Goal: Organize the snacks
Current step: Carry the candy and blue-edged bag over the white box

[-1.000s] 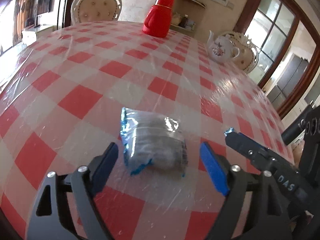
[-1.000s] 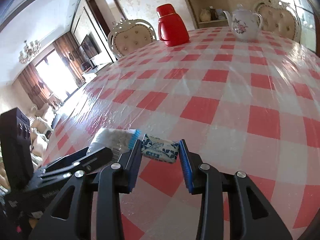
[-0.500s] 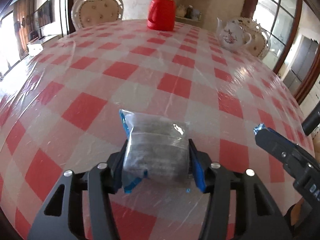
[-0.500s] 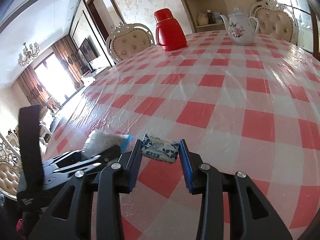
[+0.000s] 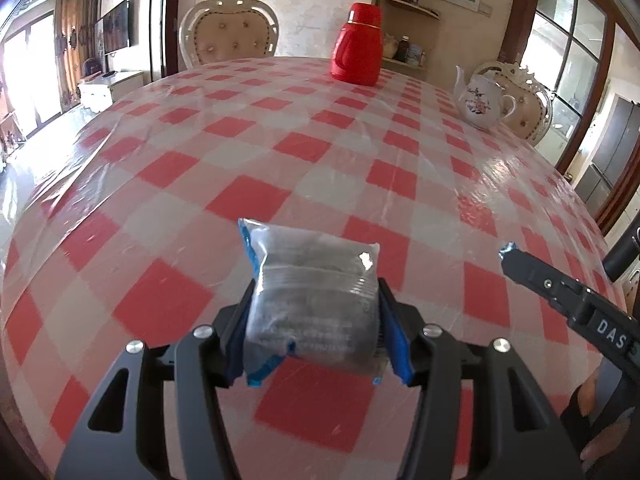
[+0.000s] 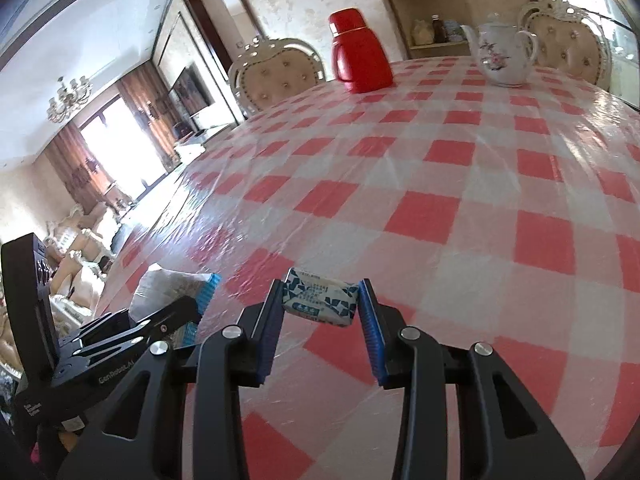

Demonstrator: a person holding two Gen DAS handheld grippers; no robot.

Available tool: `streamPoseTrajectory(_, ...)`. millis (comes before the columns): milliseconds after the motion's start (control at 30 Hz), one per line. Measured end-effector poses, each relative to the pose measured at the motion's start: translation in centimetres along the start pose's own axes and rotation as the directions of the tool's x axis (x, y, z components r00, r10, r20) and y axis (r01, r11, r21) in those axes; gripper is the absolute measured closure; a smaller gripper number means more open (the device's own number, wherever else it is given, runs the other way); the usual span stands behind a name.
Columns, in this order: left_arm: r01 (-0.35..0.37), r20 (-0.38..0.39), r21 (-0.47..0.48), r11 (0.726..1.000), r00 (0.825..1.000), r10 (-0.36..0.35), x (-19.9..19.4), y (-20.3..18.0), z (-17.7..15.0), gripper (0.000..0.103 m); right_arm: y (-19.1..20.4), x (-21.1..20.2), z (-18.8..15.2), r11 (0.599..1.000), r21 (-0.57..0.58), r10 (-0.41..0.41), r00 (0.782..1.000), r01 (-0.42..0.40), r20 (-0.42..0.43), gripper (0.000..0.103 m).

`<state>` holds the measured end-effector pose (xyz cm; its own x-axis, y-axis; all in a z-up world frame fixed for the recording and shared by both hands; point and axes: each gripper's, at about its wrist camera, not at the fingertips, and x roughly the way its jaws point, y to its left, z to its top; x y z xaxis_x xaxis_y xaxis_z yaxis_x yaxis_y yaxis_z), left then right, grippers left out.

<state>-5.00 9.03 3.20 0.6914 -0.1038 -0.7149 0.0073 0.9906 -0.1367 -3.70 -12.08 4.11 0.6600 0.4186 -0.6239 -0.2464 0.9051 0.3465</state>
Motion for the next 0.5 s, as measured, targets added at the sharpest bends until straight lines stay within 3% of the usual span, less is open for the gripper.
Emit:
streamPoseTrajectory(267, -0.038, 0.032, -0.047, 0.998, 0.999, 0.04, -4.3, 4.0, -2.0, 0.047, 5.0, 1.8, -1.3, 0.993, -0.084, 0.076, 0.995, -0.081, -0.06, 0.066)
streamPoseTrajectory(500, -0.109, 0.038, -0.098, 0.989, 0.993, 0.113, -7.8, 8.7, -4.0, 0.047, 11.3, 3.6, -2.9, 0.967, -0.175, 0.165, 0.977, -0.187, -0.135, 0.066)
